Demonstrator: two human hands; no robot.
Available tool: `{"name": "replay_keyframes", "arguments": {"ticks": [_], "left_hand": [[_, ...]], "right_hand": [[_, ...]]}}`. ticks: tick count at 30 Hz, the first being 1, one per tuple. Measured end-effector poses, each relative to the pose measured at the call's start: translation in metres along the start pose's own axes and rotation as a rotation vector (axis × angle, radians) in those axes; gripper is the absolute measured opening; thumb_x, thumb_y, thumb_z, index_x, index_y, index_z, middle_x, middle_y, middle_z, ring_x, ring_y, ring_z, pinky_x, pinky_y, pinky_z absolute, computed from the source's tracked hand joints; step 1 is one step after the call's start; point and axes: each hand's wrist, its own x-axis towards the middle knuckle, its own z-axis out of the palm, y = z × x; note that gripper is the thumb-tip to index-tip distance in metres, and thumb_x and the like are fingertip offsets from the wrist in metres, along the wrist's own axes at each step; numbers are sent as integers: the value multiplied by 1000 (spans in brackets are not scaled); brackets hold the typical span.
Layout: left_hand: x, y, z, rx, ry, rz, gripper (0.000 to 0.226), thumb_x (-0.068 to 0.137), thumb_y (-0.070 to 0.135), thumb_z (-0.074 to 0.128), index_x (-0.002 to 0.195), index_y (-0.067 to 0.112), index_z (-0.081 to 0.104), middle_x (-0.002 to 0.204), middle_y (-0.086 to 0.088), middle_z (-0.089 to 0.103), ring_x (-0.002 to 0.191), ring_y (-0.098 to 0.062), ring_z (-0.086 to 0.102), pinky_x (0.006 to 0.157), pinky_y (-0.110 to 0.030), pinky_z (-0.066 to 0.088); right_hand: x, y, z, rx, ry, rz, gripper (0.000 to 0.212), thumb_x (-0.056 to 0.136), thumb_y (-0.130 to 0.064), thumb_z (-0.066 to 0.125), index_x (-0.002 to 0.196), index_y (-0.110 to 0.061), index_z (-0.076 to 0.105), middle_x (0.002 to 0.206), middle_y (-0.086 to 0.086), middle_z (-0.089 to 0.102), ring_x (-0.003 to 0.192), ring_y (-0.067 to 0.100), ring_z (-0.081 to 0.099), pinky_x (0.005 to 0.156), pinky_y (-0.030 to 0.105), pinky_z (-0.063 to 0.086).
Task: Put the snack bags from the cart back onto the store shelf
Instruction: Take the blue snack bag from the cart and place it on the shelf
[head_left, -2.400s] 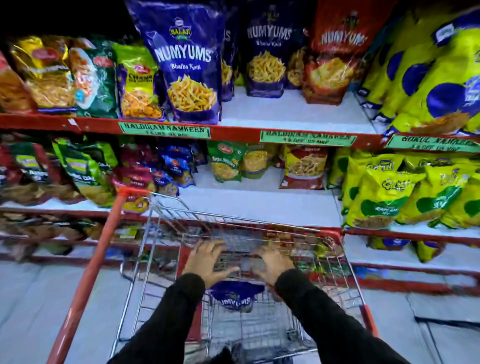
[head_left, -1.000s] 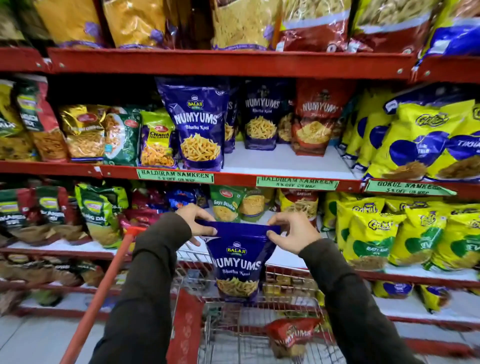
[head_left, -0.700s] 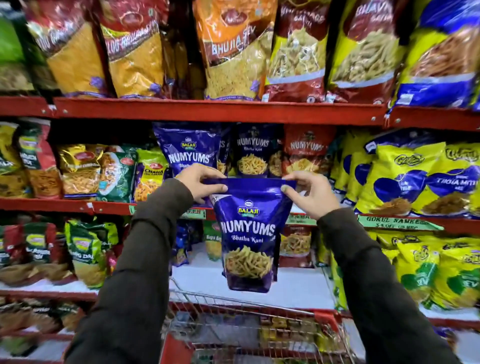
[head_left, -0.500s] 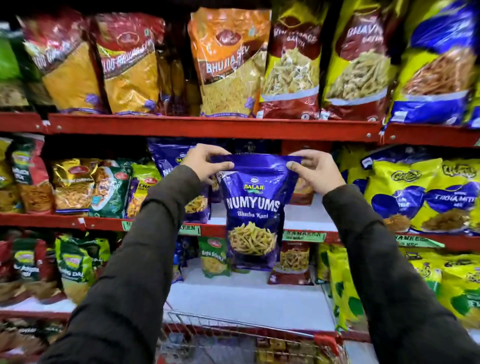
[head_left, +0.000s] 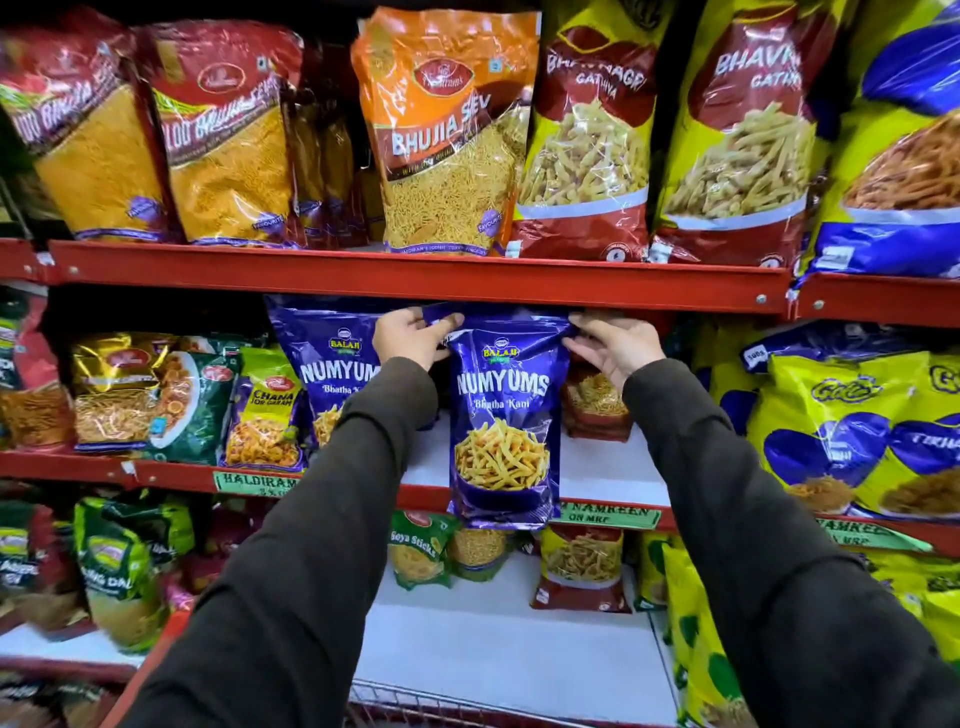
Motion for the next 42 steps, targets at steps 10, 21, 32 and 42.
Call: {"name": "replay_keyframes", "arguments": {"ticks": [10, 21, 32, 42], "left_hand": [[34, -7, 29, -250, 209, -80, 24, 76, -10, 67, 78, 8, 51, 88, -10, 61, 68, -18, 63, 51, -25, 59], [35, -41, 43, 39, 119, 51, 45, 90, 13, 60, 134, 6, 51, 134, -17, 59, 122, -33, 56, 102, -32, 41], [0, -111, 42, -66, -201, -345, 79, 89, 71, 26, 154, 30, 10, 164, -1, 14, 151, -25, 16, 123, -50, 14], [-25, -124, 21, -118, -248, -276, 61, 99, 54, 11, 152, 27, 19, 162, 0, 21, 150, -21, 19, 124, -49, 15]], "right_hand": [[49, 2, 6, 242, 87, -53, 46, 90, 11, 49, 133, -7, 46, 117, 20, 60, 106, 35, 62, 65, 47, 62], [69, 45, -3, 74, 92, 55, 13, 83, 6, 65, 88, -6, 64, 92, 11, 72, 96, 29, 64, 65, 33, 62], [37, 139, -18, -247, 41, 268, 43, 94, -55, 41, 128, -28, 44, 106, -6, 59, 96, 19, 57, 93, 44, 44], [8, 156, -20, -224, -12, 314, 45, 96, -55, 32, 132, -29, 41, 125, -2, 48, 117, 27, 48, 96, 47, 44]]}}
